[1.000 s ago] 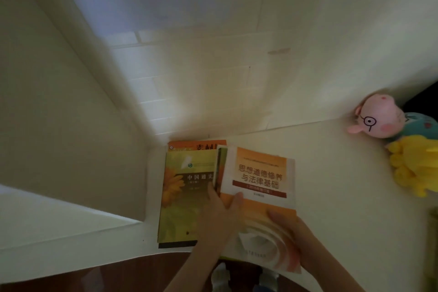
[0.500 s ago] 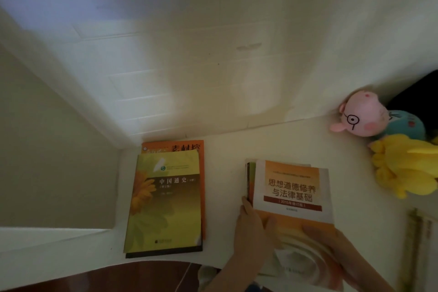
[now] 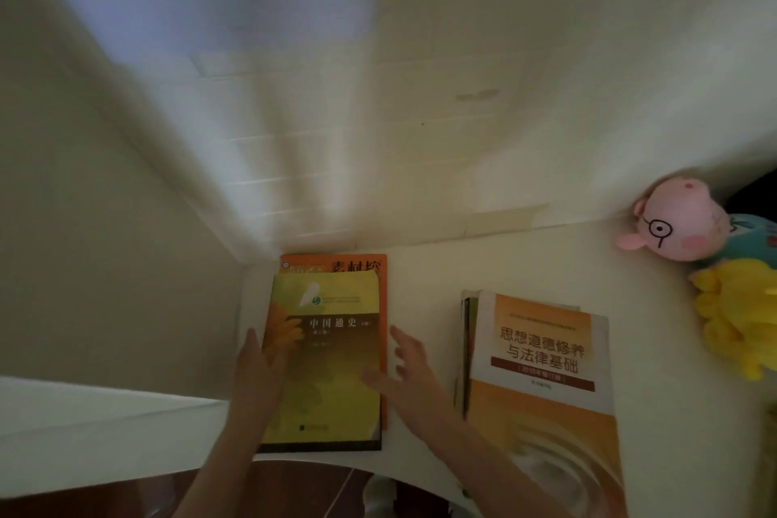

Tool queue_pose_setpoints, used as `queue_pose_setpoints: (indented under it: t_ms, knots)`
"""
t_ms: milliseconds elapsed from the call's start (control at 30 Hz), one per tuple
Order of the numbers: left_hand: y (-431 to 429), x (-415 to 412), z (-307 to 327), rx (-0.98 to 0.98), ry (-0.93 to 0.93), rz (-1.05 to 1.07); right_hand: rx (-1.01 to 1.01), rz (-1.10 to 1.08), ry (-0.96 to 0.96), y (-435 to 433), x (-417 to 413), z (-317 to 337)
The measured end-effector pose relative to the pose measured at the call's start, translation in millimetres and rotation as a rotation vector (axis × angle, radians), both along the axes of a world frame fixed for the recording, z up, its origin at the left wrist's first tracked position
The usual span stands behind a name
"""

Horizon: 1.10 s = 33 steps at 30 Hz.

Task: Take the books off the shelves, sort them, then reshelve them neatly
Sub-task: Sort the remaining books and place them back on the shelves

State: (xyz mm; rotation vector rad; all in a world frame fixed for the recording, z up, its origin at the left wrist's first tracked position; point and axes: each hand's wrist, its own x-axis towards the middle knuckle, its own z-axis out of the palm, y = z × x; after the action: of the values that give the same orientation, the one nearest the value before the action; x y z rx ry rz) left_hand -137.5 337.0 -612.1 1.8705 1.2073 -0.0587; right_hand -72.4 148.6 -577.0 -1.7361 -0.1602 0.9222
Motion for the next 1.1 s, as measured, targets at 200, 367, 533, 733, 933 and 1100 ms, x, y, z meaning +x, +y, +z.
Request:
queue_pose_setpoints:
  t_ms: [200, 367, 533, 733, 933, 1100]
  knots:
    - [-11, -11, -7, 0.035, -0.067, -0.016, -0.200, -0.053, 0.156, 41, 2, -51]
    - [-27, -12, -1, 0.083, -0.113, -0.074, -0.304, -0.134, 0.186, 27, 6, -74]
    - [-52, -2, -10, 0.044, -0.176, -0.105, -0.366, -0.312, 0.323, 3, 7, -88]
    - [-28, 8, -30, -0.088, -0.137, -0.158, -0.283, -0.329, 0.353, -8, 2, -88]
    - [-1, 2, -41, 0.201, -0.036, -0.154, -0.249, -0.350, 0.320, -12, 4, -92]
    - [38, 7, -53, -0.004, 0.172, -0.087, -0.191, -0.376, 0.315, -14, 2, -92]
